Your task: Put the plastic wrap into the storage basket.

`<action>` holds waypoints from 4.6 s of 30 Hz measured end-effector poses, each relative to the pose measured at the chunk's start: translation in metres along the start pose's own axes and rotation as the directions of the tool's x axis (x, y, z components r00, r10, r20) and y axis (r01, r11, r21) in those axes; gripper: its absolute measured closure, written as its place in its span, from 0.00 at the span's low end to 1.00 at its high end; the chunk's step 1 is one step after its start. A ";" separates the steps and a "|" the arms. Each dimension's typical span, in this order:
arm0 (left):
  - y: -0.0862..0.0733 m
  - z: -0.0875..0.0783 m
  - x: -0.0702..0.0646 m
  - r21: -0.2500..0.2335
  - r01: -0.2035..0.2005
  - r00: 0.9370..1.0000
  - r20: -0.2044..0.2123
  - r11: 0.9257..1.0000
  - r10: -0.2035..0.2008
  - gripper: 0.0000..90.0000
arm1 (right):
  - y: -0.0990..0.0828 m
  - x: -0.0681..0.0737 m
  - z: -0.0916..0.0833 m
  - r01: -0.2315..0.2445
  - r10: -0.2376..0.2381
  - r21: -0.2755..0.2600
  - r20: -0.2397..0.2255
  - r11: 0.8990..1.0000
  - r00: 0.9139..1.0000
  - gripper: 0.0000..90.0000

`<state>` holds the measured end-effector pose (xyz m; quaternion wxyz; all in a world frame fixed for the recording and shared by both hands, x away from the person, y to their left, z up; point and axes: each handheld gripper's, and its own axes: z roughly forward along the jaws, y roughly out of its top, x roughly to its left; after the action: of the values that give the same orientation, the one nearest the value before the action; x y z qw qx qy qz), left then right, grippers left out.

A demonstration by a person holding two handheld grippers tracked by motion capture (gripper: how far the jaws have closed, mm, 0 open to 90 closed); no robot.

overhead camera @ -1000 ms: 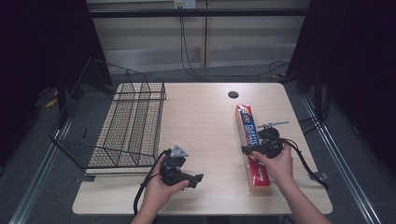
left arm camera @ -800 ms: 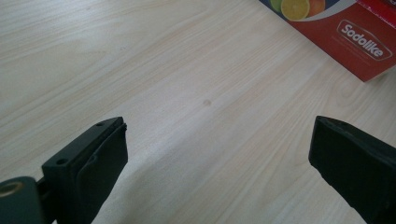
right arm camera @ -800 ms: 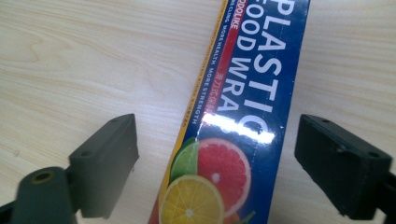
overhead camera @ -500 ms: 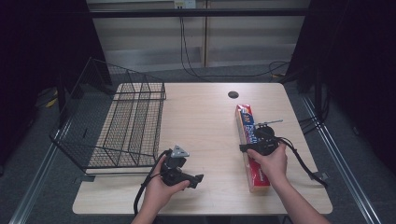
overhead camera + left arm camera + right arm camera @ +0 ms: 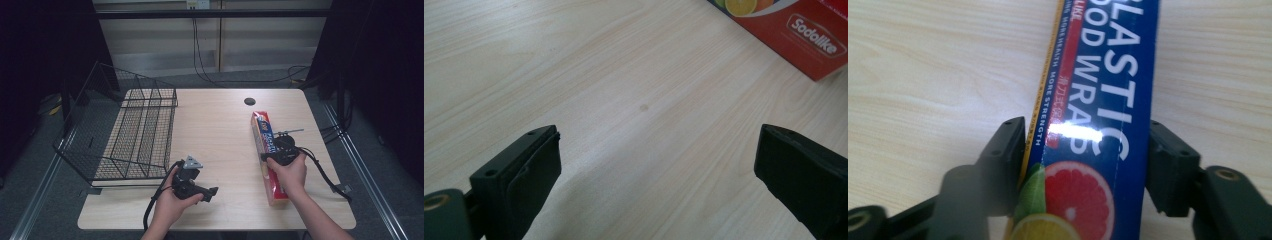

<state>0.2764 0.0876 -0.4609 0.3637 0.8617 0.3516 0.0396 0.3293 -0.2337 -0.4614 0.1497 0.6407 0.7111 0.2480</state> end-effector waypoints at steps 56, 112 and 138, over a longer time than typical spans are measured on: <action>0.133 -0.019 -0.003 0.052 -0.334 0.939 0.102 0.941 0.328 0.06 | 0.005 -0.011 -0.073 0.558 -0.560 -0.131 -0.388 0.820 0.732 0.51; 0.168 0.041 -0.055 0.345 -0.579 0.803 0.398 0.739 0.444 0.47 | 0.032 0.001 -0.079 0.711 -0.709 -0.267 -0.550 0.650 0.442 0.34; 0.173 -0.012 0.026 0.505 -0.108 0.994 0.029 0.856 0.108 0.49 | 0.002 -0.030 -0.069 0.538 -0.596 -0.261 -0.406 0.802 0.693 0.03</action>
<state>0.3917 0.0265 -0.3431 0.1223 0.9452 0.3009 -0.0334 0.2988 -0.2742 -0.4060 0.0812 0.2995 0.8717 0.3792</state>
